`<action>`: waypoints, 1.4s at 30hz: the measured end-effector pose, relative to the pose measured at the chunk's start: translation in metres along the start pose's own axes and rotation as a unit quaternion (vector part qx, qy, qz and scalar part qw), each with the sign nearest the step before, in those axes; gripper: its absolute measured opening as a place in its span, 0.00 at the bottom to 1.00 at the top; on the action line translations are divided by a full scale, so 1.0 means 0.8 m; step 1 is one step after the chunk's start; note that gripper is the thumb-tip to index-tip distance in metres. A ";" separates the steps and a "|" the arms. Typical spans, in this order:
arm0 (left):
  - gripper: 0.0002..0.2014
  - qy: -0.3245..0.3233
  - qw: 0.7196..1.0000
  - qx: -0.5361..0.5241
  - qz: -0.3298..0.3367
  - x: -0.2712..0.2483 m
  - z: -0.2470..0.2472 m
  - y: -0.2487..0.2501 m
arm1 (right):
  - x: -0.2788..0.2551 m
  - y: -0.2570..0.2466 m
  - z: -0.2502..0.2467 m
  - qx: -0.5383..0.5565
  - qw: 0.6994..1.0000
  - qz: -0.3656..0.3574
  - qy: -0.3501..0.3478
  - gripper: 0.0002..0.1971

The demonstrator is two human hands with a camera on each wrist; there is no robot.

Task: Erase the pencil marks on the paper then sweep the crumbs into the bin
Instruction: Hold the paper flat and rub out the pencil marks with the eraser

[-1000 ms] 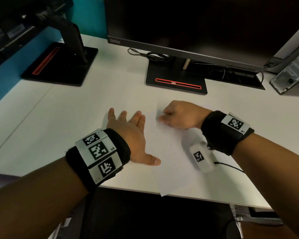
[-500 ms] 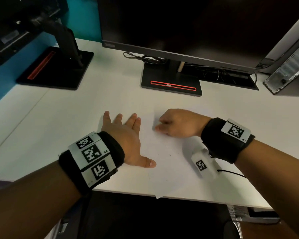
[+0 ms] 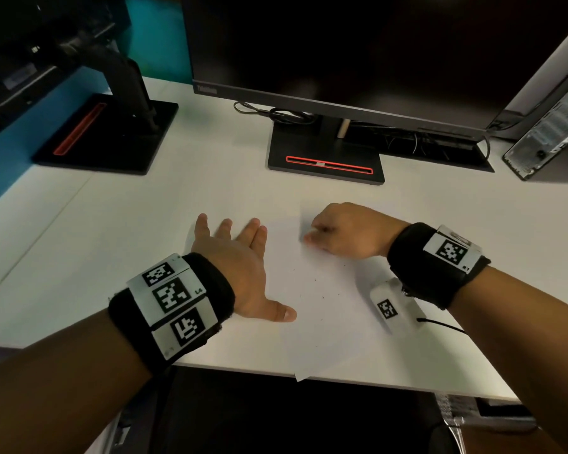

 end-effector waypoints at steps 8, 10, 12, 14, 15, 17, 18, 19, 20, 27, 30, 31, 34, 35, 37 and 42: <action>0.68 0.003 1.000 0.002 0.002 0.000 0.000 0.000 | 0.015 0.008 -0.007 -0.022 0.999 0.019 0.021 0.25; 0.68 0.006 1.000 0.000 0.003 -0.001 0.000 0.000 | 0.016 -0.001 -0.001 -0.023 1.000 0.006 0.019 0.24; 0.68 0.014 1.000 -0.001 0.006 0.000 0.000 0.001 | 0.012 -0.017 0.014 -0.016 1.000 -0.017 -0.002 0.24; 0.67 0.016 1.000 0.000 0.007 0.000 -0.001 0.001 | 0.016 -0.015 0.014 -0.005 1.000 -0.005 -0.007 0.25; 0.67 0.015 1.000 0.000 0.006 -0.001 -0.001 0.001 | 0.020 -0.006 0.007 -0.004 1.000 0.016 0.000 0.25; 0.68 0.016 1.000 0.000 0.007 -0.002 -0.002 0.001 | 0.026 0.006 -0.009 -0.002 0.999 0.046 0.024 0.24; 0.68 0.018 1.000 -0.002 0.007 -0.001 -0.002 0.001 | 0.026 0.005 -0.010 -0.003 0.999 0.042 0.028 0.24; 0.68 0.020 1.000 -0.005 0.008 -0.001 -0.002 0.001 | 0.021 -0.002 -0.006 -0.007 0.999 0.029 0.021 0.25; 0.68 0.021 1.000 -0.006 0.008 -0.001 -0.001 0.001 | 0.014 -0.008 0.004 -0.010 1.000 0.013 0.008 0.25; 0.68 0.019 1.000 -0.002 0.012 -0.002 -0.003 0.003 | -0.019 0.067 -0.021 0.037 0.989 0.134 0.040 0.23; 0.68 0.022 1.000 -0.006 0.014 -0.003 -0.005 0.002 | -0.033 0.048 0.000 0.017 0.996 0.092 0.007 0.24; 0.69 0.025 1.000 -0.006 0.014 -0.003 -0.006 0.003 | -0.040 0.045 0.006 0.026 0.995 0.091 -0.005 0.25; 0.69 0.025 1.000 -0.006 0.016 -0.004 -0.009 0.005 | -0.042 0.067 -0.005 0.055 0.988 0.142 0.013 0.24; 0.69 0.023 1.000 -0.006 0.015 -0.004 -0.009 0.004 | -0.037 0.071 -0.013 0.050 0.987 0.150 0.030 0.23; 0.69 0.022 1.000 -0.008 0.013 -0.004 -0.009 0.004 | -0.024 0.064 -0.019 0.045 0.988 0.139 0.051 0.23; 0.69 0.021 1.000 -0.015 0.006 -0.002 -0.009 0.004 | 0.012 0.009 -0.003 0.048 0.994 0.090 0.043 0.24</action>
Point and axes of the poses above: each hand's wrist, its own x-axis towards the middle knuckle, its own z-axis out of the palm, y = z × x, the point moved 10 cm from there along x, towards the middle knuckle, and after that the axes turned 13 degrees about y, right-handed, at the moved point
